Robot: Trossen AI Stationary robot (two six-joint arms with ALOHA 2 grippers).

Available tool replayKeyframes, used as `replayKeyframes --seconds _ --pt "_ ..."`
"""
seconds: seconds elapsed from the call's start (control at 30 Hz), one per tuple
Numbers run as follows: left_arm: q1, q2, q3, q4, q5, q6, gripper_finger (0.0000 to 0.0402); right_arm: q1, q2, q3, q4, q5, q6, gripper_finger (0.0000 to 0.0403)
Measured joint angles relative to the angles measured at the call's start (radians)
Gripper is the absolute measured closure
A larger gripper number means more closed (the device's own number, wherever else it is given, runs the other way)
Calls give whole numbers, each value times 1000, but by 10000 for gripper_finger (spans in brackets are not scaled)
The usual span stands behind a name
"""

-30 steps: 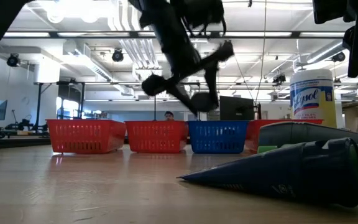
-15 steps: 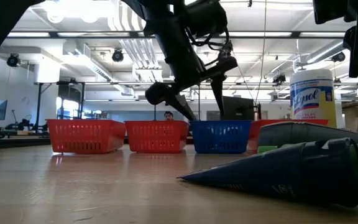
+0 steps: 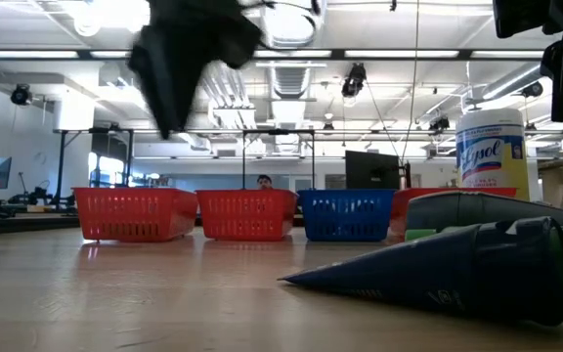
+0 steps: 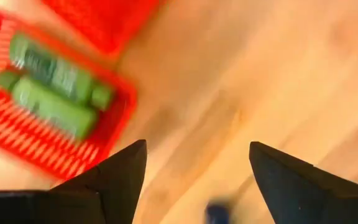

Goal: Pick & Place Travel size toiletries

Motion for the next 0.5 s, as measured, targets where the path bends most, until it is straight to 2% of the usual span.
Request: replayKeyframes --seconds 0.07,0.2,0.37,0.5 --pt "-62 -4 -5 -48 7 9 113 0 0 0 -1 0 -1 37" --pt "-170 -4 -62 -21 31 -7 113 0 0 0 1 0 -7 37" --pt "-225 -6 -210 66 157 -214 113 0 0 0 2 0 -20 37" --pt "-252 -32 -301 137 185 -362 113 0 0 0 3 0 -27 37"
